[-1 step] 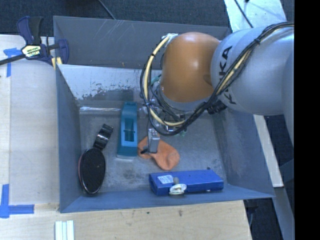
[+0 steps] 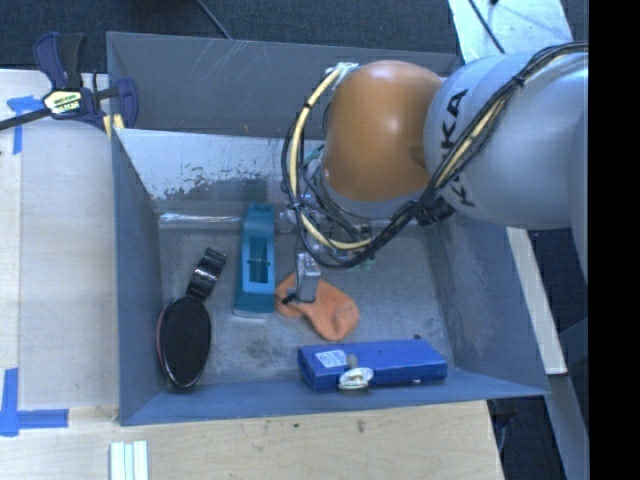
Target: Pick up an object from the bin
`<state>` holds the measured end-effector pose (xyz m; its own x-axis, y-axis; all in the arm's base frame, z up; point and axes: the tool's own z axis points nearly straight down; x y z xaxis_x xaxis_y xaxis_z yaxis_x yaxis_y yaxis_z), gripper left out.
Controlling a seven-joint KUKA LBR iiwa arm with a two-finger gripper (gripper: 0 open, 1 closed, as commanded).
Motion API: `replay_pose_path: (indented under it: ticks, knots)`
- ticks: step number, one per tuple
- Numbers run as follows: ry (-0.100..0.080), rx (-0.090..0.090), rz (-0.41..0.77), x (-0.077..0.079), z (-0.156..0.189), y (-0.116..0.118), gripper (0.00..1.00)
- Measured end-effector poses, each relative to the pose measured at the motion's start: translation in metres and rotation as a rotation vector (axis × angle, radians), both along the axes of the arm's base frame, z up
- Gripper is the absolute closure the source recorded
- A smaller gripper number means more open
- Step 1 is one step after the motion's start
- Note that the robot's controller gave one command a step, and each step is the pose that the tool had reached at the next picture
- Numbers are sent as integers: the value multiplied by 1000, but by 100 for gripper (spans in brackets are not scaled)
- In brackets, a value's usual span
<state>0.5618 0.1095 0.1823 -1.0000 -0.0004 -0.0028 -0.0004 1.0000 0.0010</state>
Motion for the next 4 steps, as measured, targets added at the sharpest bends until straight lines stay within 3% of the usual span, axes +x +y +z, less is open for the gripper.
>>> replay_pose_path:
  ticks: [1,2,3,4]
  knots:
    - [-6,1,69,-10,-33,-20,0]
    - [-2,-1,8,7,-107,-79,100]
    - [-2,-1,8,7,-107,-79,100]
    - [0,-1,-2,-5,-13,-53,100]
